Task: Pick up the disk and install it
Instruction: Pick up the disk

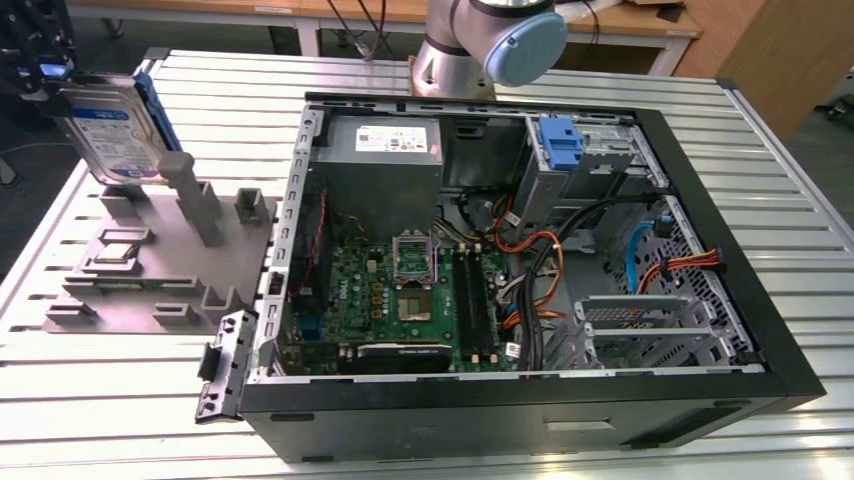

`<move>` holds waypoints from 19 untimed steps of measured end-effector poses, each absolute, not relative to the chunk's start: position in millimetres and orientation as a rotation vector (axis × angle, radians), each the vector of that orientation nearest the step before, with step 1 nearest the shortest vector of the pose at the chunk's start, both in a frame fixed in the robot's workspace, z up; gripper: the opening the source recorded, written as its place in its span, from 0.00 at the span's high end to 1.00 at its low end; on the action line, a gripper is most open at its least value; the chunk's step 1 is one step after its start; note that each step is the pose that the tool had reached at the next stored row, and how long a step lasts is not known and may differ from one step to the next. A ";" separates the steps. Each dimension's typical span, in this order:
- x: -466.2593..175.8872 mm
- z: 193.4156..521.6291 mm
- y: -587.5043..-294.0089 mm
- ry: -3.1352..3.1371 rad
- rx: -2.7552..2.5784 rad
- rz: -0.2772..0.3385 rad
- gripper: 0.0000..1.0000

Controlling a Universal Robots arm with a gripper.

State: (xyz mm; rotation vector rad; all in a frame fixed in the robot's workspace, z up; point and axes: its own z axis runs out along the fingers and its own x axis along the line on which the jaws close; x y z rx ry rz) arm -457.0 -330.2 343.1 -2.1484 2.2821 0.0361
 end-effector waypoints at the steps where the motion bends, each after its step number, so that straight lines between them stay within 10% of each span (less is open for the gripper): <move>1: -457.0 343.2 -330.3 2.282 -2.148 0.036 0.63; 19: -457.0 348.2 -330.2 2.282 -2.148 0.036 0.63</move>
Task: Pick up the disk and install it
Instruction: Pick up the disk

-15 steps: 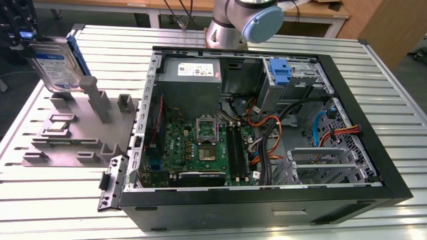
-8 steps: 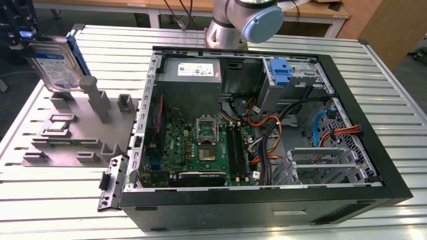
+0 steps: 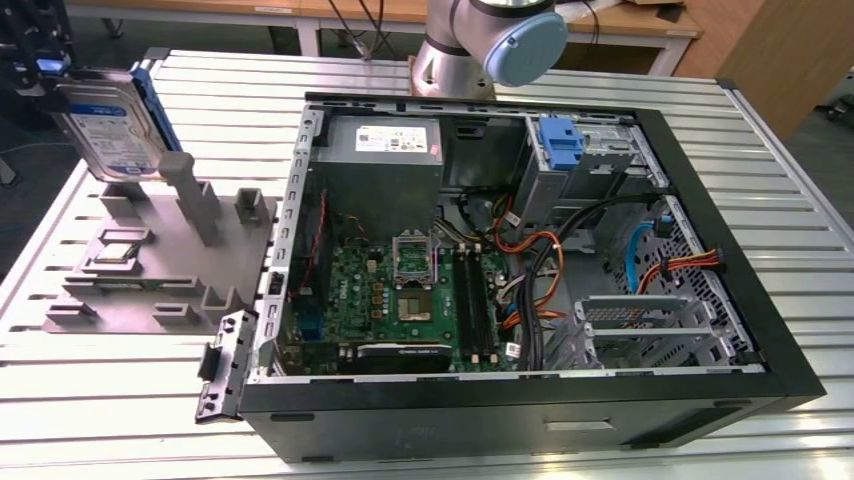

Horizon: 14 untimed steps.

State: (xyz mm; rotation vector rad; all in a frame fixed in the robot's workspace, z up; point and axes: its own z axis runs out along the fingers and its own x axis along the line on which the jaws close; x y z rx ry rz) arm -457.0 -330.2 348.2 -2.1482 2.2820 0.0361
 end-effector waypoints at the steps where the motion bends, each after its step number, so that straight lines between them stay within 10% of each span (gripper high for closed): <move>1: -457.0 348.5 -330.3 2.282 -2.148 0.036 0.63; 14: -457.0 352.3 -330.3 2.282 -2.148 0.036 0.63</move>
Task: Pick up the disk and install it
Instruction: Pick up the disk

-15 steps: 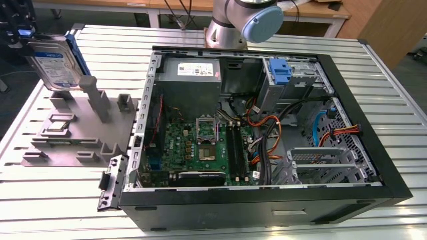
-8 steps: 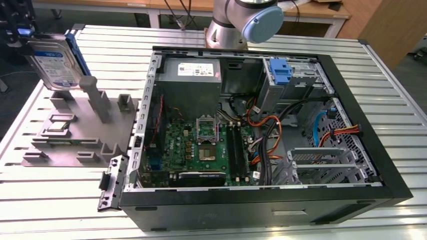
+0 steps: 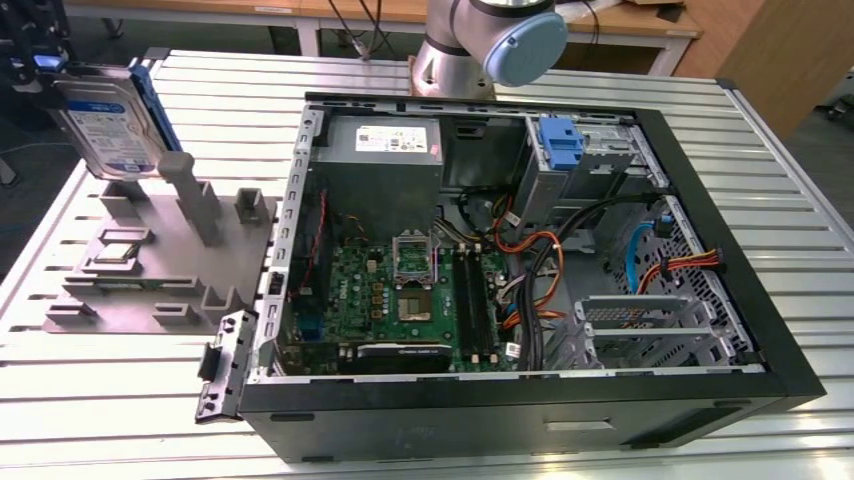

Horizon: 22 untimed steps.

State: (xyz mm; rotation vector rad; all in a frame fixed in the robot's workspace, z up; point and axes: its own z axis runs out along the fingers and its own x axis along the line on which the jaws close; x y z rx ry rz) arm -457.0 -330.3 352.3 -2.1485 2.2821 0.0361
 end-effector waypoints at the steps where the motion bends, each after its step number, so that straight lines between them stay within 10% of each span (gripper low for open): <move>1: -457.0 352.4 -330.2 2.282 -2.148 0.036 0.63; 22: -457.0 359.7 -330.3 2.283 -2.149 0.035 0.63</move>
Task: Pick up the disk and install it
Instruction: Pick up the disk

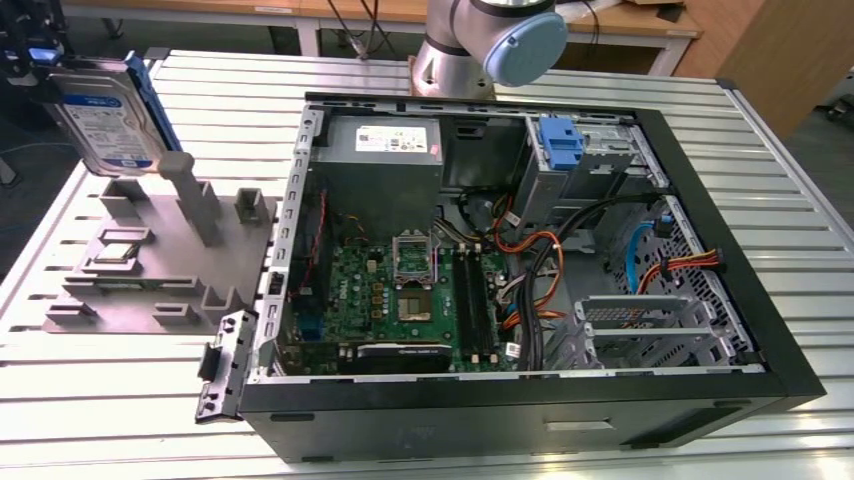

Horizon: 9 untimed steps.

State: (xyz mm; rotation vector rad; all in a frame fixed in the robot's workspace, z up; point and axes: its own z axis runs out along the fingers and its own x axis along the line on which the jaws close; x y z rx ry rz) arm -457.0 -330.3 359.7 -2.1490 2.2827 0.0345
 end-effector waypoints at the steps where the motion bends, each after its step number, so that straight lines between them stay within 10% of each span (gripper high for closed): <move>1: -457.0 359.8 -330.3 2.283 -2.149 0.034 0.63; 9: -457.0 361.4 -330.3 2.283 -2.149 0.035 0.63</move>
